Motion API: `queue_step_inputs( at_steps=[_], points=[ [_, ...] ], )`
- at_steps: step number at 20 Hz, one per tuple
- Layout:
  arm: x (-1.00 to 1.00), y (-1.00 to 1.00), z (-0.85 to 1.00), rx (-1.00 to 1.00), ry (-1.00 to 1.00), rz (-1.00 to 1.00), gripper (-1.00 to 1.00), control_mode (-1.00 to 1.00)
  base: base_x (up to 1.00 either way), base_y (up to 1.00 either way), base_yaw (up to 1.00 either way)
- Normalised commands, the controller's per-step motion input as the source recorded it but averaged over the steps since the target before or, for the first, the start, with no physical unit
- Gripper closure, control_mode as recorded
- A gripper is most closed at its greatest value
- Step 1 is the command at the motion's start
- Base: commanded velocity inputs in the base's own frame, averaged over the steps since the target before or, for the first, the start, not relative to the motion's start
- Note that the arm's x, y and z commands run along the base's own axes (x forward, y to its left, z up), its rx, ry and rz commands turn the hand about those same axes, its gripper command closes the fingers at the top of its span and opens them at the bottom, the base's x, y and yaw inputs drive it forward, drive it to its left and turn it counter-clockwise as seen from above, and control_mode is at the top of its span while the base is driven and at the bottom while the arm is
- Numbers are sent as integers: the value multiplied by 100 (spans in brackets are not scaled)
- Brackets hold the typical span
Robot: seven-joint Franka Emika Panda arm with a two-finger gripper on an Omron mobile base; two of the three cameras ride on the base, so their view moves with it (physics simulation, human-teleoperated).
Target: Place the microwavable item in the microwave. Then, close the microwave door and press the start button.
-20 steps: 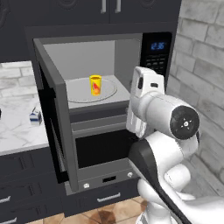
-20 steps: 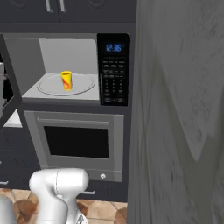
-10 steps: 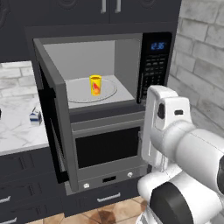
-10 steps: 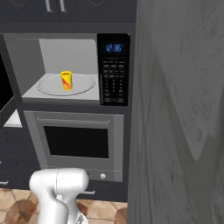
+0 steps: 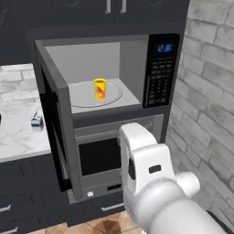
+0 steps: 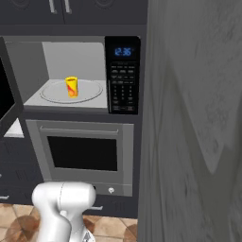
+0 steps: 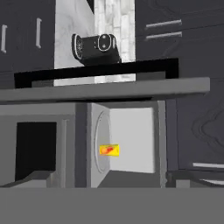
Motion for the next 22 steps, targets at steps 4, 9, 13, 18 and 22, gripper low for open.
queue_step_inputs(
  at_steps=[4, 9, 13, 18, 22],
  points=[
    [3, 97, -50, -12, 7, 0, -100, -100, 0, 0, 0],
    [48, 100, -66, -10, 9, 0, -100, -100, 0, 0, 0],
    [68, 100, -69, -9, 1, 0, -100, -100, 0, 0, 0],
    [81, 90, -65, -10, 0, 0, -100, -100, 0, 0, 0],
    [100, 26, -50, -6, 0, -7, -100, -100, 0, 0, 0]
  ],
)
